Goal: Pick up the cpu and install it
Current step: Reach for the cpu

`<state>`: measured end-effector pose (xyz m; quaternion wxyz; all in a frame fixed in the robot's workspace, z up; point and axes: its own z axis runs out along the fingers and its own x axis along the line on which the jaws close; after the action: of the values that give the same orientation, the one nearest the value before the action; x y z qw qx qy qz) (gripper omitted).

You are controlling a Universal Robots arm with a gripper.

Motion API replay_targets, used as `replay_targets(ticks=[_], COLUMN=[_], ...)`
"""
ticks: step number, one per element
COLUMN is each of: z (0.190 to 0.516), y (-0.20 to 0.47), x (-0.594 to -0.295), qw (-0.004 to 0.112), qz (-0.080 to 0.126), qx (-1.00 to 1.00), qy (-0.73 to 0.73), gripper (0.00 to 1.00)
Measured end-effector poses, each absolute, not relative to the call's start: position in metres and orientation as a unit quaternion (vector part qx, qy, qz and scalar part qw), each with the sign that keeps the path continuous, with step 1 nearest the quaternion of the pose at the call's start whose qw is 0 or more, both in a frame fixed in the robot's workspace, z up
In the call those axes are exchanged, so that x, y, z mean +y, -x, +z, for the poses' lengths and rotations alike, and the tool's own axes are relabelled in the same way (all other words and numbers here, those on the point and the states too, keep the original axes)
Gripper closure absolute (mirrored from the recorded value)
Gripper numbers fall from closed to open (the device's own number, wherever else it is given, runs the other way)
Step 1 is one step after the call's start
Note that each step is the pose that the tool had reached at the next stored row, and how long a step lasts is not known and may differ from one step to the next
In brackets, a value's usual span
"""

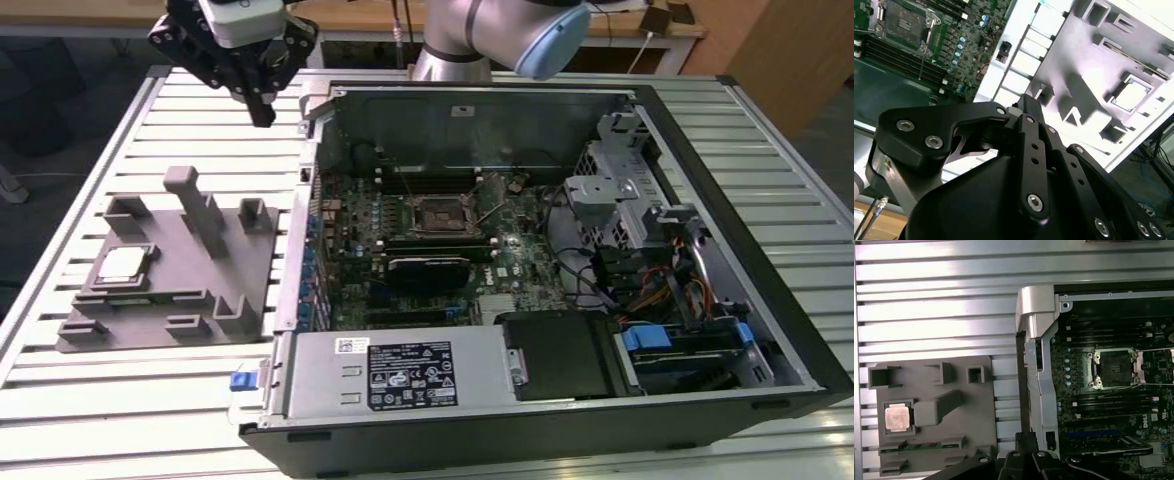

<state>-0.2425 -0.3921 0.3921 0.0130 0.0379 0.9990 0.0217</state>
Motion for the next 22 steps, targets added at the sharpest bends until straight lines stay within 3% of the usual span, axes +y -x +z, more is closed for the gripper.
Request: replay_targets(ticks=[22], z=[0.385], y=[0.284], x=[-0.391], qw=[0.013], qz=[0.022], qx=[0.999], qy=[-0.038], gripper=[0.89])
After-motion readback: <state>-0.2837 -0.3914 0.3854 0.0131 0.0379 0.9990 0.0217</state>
